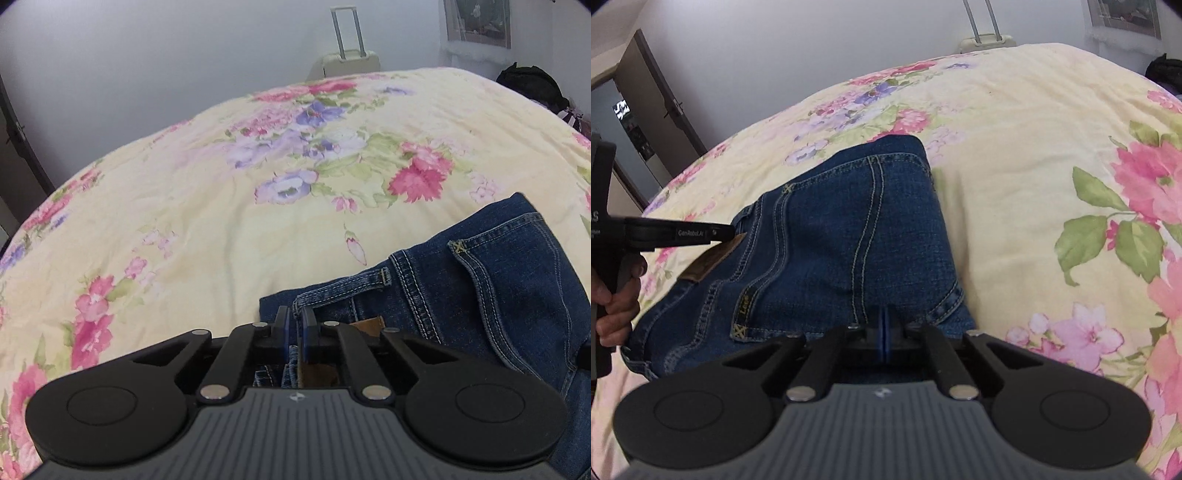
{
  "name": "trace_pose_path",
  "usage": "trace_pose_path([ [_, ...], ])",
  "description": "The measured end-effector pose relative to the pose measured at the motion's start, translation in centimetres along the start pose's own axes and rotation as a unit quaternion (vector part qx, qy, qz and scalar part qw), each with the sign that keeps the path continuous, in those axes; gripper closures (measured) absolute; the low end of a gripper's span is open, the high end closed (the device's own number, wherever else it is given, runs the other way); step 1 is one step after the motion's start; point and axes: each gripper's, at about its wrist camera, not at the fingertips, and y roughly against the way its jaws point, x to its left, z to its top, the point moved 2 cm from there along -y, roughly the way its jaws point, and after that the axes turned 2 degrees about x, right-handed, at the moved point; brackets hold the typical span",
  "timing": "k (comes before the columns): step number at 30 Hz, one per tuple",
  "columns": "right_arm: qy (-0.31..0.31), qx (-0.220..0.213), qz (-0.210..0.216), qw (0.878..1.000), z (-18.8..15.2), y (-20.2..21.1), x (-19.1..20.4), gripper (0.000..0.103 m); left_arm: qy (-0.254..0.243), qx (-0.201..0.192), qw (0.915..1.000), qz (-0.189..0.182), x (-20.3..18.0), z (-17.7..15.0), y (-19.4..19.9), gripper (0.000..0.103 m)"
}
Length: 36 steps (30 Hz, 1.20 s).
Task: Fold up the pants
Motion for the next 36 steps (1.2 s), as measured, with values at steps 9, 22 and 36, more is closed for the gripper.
trace_pose_path([
  [9,-0.060,-0.042,0.012,0.997,-0.5,9.9,-2.8,0.097,-0.026,-0.023,0.9983,-0.047,-1.4,-5.0,7.6,0.094],
  [22,0.066,0.063,-0.060,0.994,-8.1,5.9,0.5,0.088,0.018,0.056,0.9973,-0.044,-0.2,-9.3,2.2,0.096],
  [36,0.082,0.031,-0.089,0.992,-7.6,9.5,1.7,0.085,0.180,0.027,0.9809,-0.069,5.9,-12.7,8.2,0.060],
])
